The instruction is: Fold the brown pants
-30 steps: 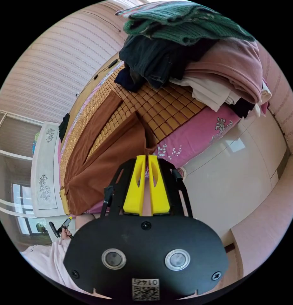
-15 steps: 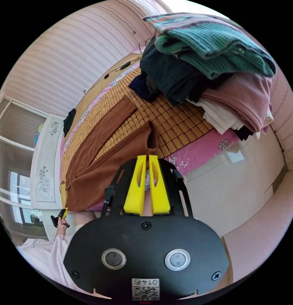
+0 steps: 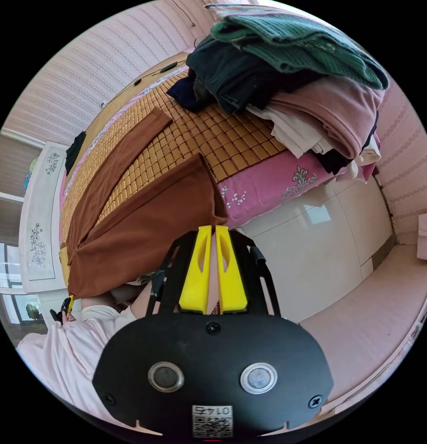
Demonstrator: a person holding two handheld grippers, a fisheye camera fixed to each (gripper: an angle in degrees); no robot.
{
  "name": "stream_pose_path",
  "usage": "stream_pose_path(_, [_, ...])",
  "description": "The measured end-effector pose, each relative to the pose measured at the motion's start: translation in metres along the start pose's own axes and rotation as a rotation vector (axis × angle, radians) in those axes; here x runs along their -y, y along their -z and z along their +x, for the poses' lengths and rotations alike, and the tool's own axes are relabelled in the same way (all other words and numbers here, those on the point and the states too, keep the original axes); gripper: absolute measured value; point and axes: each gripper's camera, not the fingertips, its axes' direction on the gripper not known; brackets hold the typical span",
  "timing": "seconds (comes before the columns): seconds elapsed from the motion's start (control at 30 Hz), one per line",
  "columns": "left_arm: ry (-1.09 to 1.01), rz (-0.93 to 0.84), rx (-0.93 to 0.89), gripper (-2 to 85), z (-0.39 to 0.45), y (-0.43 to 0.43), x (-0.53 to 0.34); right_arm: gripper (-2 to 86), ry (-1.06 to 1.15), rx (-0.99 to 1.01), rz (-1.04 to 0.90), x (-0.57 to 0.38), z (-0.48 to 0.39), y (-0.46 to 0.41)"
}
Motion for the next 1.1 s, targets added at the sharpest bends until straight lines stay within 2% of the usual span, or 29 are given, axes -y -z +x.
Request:
stream_pose_path(0.13, [0.003,0.027,-0.036,-0.8,0.008,0.009,-0.005,-0.3,-0.043,0.073,0.035,0.004,0.000,0.007])
stream_pose_path(0.23, [-0.072,0.055,-0.017,-0.7,0.030,0.022,-0.004,-0.2,0.012,0.063,0.073,0.014,-0.018,0.020])
stream_pose_path(0.33, [-0.103,0.125,-0.071,-0.7,0.053,0.038,0.005,-0.2,0.116,0.057,0.146,0.039,-0.051,0.040])
stream_pose_path(0.47, [-0.180,0.210,-0.106,-0.7,0.099,0.049,0.034,-0.2,0.234,0.045,0.214,0.101,-0.108,0.059])
stream_pose_path(0.67, [-0.347,0.219,-0.048,0.2,0.191,0.028,0.117,0.8,0.368,-0.077,0.225,0.218,-0.209,0.062])
stream_pose_path(0.73, [-0.345,0.218,-0.024,1.3,0.217,0.010,0.143,1.4,0.323,-0.081,0.217,0.261,-0.233,0.052])
stream_pose_path(0.83, [-0.274,0.199,0.118,5.4,0.246,-0.031,0.175,3.8,0.236,-0.100,0.158,0.314,-0.261,0.018])
stream_pose_path(0.93, [-0.138,0.197,0.253,5.2,0.258,-0.053,0.183,11.0,0.232,-0.140,0.106,0.326,-0.273,-0.017])
stream_pose_path(1.03, [-0.230,0.244,0.241,3.7,0.273,-0.062,0.164,14.3,0.283,-0.249,0.114,0.313,-0.268,-0.046])
stream_pose_path(1.1, [-0.305,0.184,0.221,3.0,0.280,-0.078,0.151,16.8,0.307,-0.340,0.037,0.304,-0.258,-0.078])
